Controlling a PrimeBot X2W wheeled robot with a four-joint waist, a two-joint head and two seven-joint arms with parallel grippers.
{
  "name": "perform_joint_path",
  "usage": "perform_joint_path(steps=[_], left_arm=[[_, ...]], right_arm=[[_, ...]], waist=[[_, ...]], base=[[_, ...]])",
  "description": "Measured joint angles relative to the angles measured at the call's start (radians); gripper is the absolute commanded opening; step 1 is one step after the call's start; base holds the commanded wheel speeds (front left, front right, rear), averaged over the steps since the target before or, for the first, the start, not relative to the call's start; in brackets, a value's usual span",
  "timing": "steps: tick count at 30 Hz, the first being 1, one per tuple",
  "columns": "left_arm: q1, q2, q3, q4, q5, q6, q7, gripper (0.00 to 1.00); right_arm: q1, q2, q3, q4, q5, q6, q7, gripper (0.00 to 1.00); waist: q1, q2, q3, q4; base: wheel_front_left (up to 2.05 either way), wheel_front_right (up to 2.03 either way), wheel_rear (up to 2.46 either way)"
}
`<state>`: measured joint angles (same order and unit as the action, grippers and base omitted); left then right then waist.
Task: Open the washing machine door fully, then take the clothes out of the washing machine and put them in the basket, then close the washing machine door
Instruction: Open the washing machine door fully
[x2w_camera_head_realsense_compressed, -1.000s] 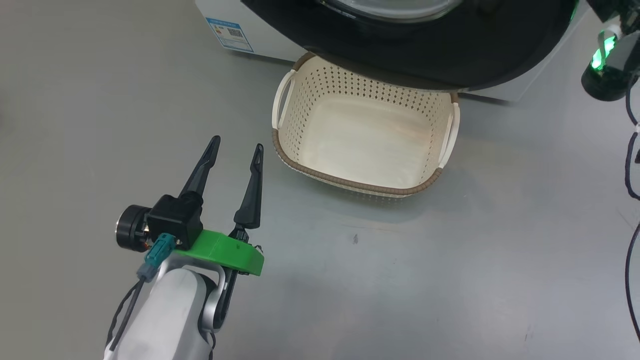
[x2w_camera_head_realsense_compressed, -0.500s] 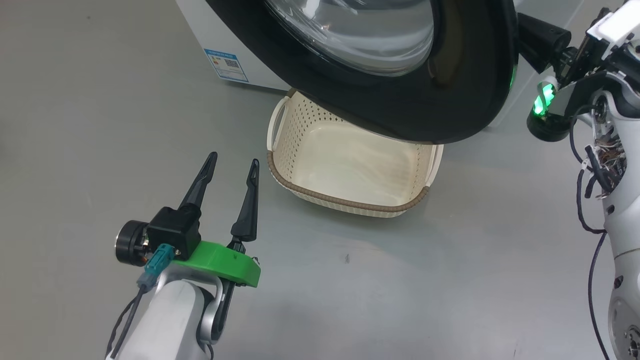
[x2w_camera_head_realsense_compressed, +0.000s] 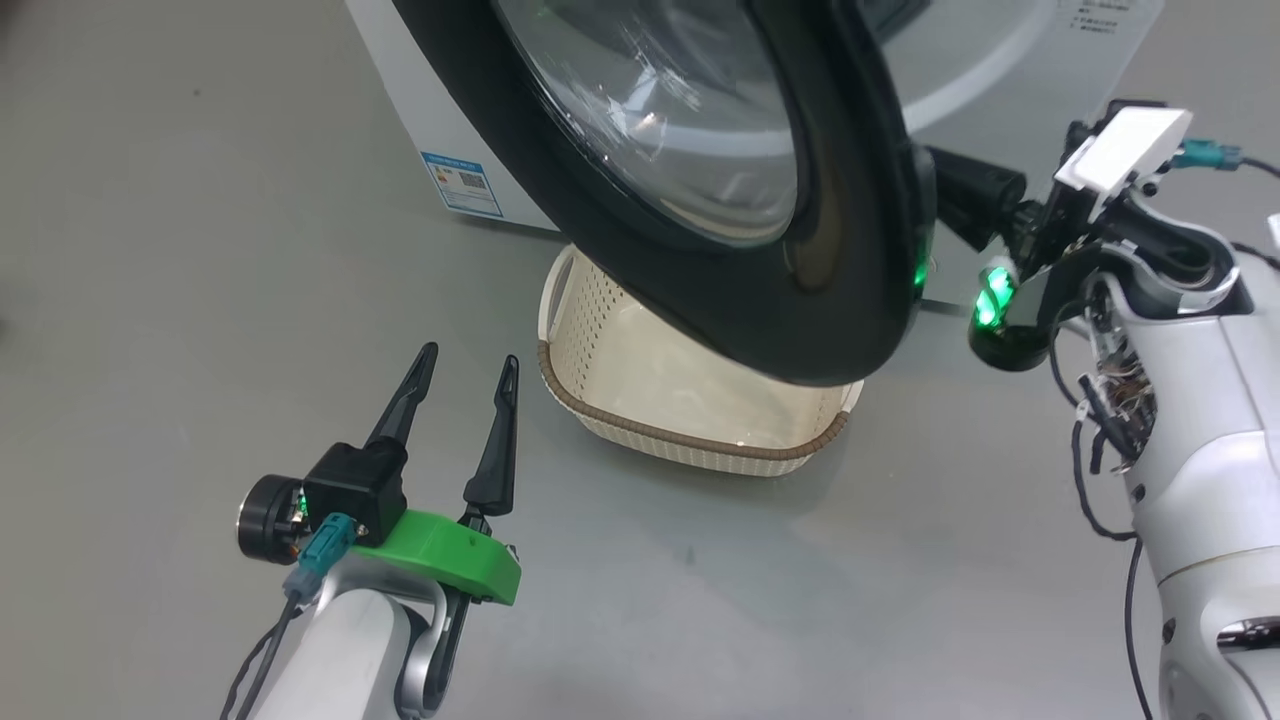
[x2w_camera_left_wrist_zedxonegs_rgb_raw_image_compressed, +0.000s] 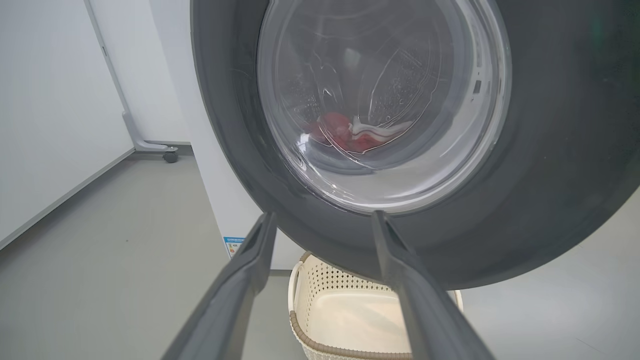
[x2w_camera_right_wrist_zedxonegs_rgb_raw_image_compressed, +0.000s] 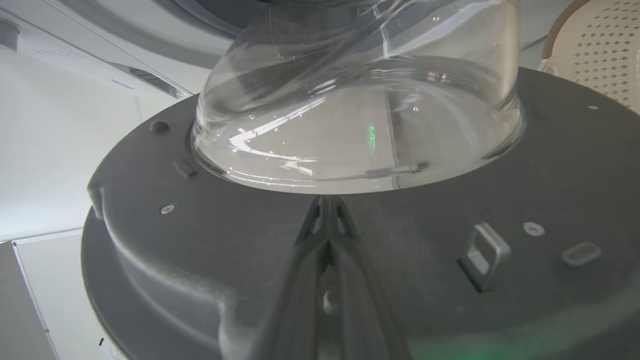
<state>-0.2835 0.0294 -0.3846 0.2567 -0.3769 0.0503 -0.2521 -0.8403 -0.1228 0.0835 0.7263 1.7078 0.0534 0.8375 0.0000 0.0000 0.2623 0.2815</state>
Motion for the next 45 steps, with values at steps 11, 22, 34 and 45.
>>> perform_joint_path(steps=[11,22,34,45], left_arm=[[0.032,0.001,-0.004,0.019,0.0,-0.004,0.0,1.0],[0.057,0.002,-0.005,0.026,0.0,-0.012,0.0,1.0],[0.084,0.004,-0.005,0.027,0.0,-0.012,0.0,1.0],[0.088,0.004,-0.002,0.026,0.0,-0.012,0.0,1.0]], right_arm=[[0.078,0.037,0.048,-0.016,0.014,0.007,0.03,0.0],[0.134,0.051,0.101,-0.037,0.028,0.007,0.042,0.0],[0.183,0.05,0.192,-0.08,0.105,-0.003,0.046,0.0],[0.226,0.053,0.321,-0.142,0.203,-0.014,0.044,0.0]], waist=[[0.0,0.0,-0.052,0.029],[0.0,0.0,-0.093,0.074],[0.0,0.0,-0.122,0.124],[0.0,0.0,-0.13,0.165]], base=[[0.0,0.0,0.0],[0.0,0.0,0.0],[0.0,0.0,0.0],[0.0,0.0,0.0]])
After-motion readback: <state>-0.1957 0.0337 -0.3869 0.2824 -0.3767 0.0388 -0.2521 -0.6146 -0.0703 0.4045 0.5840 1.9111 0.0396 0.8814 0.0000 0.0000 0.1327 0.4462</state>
